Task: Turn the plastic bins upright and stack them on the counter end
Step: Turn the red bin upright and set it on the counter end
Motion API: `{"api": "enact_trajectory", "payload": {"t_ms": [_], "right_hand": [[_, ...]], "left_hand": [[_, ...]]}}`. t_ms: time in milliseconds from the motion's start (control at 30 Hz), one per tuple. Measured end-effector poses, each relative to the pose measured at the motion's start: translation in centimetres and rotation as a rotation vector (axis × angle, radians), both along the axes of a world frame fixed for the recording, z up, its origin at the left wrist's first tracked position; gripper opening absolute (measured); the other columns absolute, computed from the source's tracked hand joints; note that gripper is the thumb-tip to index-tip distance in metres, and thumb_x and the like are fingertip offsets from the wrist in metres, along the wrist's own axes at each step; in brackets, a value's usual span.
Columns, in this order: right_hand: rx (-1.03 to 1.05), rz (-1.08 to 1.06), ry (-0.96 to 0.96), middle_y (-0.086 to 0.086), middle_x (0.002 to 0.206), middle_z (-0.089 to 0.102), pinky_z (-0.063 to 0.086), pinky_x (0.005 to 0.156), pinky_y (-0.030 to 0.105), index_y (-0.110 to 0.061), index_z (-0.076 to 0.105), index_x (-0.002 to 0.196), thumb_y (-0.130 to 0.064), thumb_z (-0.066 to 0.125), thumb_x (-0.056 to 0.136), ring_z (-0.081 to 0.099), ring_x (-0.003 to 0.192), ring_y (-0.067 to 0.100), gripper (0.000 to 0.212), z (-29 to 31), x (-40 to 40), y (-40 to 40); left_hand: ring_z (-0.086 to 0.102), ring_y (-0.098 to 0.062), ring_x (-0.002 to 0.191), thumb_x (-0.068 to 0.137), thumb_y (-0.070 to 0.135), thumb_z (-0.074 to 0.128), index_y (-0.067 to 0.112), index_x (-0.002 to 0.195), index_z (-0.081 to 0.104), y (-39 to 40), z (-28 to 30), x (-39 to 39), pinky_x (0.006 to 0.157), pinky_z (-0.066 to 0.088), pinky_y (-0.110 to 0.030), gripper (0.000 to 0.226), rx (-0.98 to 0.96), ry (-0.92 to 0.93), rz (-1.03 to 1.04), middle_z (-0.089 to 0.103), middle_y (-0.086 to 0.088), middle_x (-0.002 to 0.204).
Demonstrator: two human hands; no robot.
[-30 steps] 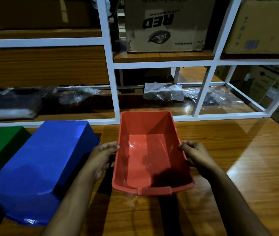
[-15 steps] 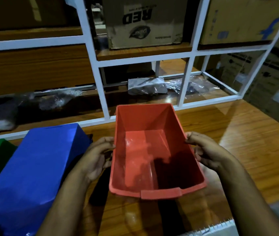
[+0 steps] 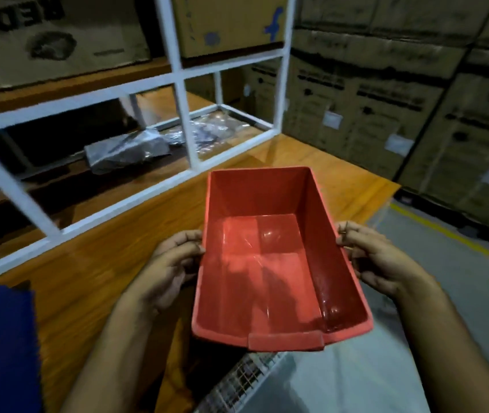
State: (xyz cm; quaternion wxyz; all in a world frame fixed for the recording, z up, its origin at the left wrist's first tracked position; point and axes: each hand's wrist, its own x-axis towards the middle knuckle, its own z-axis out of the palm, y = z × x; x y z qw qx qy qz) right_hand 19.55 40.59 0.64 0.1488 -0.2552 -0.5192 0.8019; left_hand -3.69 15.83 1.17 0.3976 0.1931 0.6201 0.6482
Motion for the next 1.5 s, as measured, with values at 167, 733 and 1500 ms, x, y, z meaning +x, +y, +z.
{"api": "enact_trajectory", "payload": {"t_ms": [167,733,1500], "right_hand": [[-0.022,-0.169,0.027,0.007,0.076,0.05,0.051,0.049,0.019,-0.009,0.058,0.096,0.003,0.047,0.087,0.052,0.05,0.006,0.019,-2.3,7.9,6.8],[0.049,-0.299,-0.045,0.008,0.078,0.059,0.048,0.054,0.025,-0.013,0.061,0.092,-0.007,0.056,0.075,0.051,0.062,0.018,0.019,-2.2,15.9,32.1],[0.249,0.363,-0.112,0.005,0.074,0.052,0.04,0.045,0.018,-0.013,0.066,0.096,0.0,0.052,0.089,0.048,0.053,0.008,0.02,-2.5,-11.1,51.0]], "left_hand": [[0.054,-0.012,0.059,0.076,0.008,0.059,0.011,0.102,0.068,11.3,-0.1,5.4,0.05,0.047,-0.017,0.027,-0.032,-0.02,-0.097,0.059,-0.011,0.08],[0.049,-0.007,0.05,0.09,-0.003,0.049,0.007,0.111,0.06,38.1,-0.7,14.1,0.046,0.046,-0.019,0.025,-0.05,-0.039,-0.041,0.055,-0.007,0.076],[0.069,-0.014,0.076,0.092,0.003,0.055,0.007,0.118,0.066,45.7,-2.7,5.9,0.065,0.055,-0.029,0.028,-0.063,-0.021,0.672,0.073,-0.014,0.104]]}}
